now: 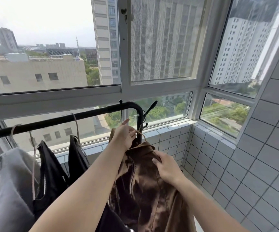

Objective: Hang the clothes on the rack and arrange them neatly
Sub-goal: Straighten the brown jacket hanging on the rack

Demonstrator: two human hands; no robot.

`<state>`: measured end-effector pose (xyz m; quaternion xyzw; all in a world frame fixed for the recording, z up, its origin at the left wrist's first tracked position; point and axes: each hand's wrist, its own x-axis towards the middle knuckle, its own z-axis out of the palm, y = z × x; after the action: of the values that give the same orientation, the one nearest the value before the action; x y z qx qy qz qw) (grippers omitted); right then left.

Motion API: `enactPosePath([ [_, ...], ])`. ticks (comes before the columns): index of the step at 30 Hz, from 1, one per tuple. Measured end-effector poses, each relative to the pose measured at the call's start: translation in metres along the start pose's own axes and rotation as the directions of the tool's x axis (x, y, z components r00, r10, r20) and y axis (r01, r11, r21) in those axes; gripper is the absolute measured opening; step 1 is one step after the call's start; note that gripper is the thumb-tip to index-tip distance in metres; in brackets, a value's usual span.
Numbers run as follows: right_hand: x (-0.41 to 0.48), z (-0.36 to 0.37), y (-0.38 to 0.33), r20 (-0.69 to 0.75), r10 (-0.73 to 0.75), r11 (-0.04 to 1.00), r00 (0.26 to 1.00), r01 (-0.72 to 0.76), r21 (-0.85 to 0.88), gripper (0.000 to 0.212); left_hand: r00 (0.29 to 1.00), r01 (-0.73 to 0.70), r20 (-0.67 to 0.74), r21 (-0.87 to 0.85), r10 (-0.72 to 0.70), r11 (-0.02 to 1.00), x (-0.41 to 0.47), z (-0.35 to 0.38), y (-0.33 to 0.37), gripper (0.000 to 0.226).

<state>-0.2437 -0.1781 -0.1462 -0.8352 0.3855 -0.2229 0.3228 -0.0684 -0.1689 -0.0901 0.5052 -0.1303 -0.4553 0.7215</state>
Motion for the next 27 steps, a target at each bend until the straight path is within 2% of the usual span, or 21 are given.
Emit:
enactPosePath([
  [5, -0.006, -0.010, -0.014, -0.059, -0.050, 0.998, 0.997, 0.052, 0.031, 0.022, 0.997, -0.070, 0.029, 0.088, 0.068, 0.994, -0.008, 0.004, 0.007, 0.049],
  [8, -0.011, -0.019, -0.022, -0.085, -0.076, 0.996, 0.993, 0.080, 0.041, 0.023, 0.985, -0.173, 0.075, 0.268, 0.158, 0.948, -0.018, 0.006, 0.011, 0.045],
  [10, -0.016, -0.021, -0.026, -0.091, -0.086, 0.995, 0.992, 0.091, 0.051, 0.022, 0.968, -0.250, 0.115, 0.396, 0.222, 0.883, -0.033, 0.003, 0.011, 0.041],
  [12, -0.021, -0.022, -0.030, -0.088, -0.085, 0.994, 0.992, 0.090, 0.061, 0.022, 0.929, -0.361, 0.144, 0.566, 0.342, 0.742, -0.046, -0.007, 0.008, 0.041],
  [14, -0.023, -0.022, -0.034, -0.084, -0.087, 0.993, 0.993, 0.093, 0.076, 0.021, 0.854, -0.455, 0.190, 0.723, 0.484, 0.519, -0.056, -0.023, 0.003, 0.043],
  [16, -0.027, -0.020, -0.042, -0.070, -0.094, 0.990, 0.993, 0.101, 0.095, 0.018, 0.775, -0.489, 0.215, 0.800, 0.594, 0.349, -0.071, -0.044, -0.003, 0.043],
  [18, -0.031, -0.017, -0.047, -0.055, -0.082, 0.991, 0.995, 0.087, 0.097, 0.015, 0.702, -0.442, 0.202, 0.876, 0.683, 0.194, -0.084, -0.064, -0.013, 0.041],
  [20, -0.036, -0.011, -0.054, -0.046, -0.072, 0.992, 0.996, 0.076, 0.098, 0.013, 0.694, -0.323, 0.172, 0.942, 0.699, 0.089, -0.099, -0.088, -0.026, 0.047],
  [22, -0.040, -0.007, -0.056, -0.065, -0.066, 0.991, 0.996, 0.073, 0.115, 0.012, 0.731, -0.238, 0.135, 0.969, 0.668, 0.065, -0.105, -0.105, -0.041, 0.064],
  [23, -0.043, -0.004, -0.059, -0.074, -0.068, 0.990, 0.995, 0.076, 0.121, 0.012, 0.747, -0.219, 0.109, 0.972, 0.656, 0.088, -0.111, -0.112, -0.047, 0.072],
  [27, -0.055, 0.003, -0.072, -0.084, -0.067, 0.985, 0.994, 0.080, 0.155, 0.016, 0.817, -0.225, -0.013, 0.914, 0.577, 0.339, -0.129, -0.131, -0.060, 0.088],
])
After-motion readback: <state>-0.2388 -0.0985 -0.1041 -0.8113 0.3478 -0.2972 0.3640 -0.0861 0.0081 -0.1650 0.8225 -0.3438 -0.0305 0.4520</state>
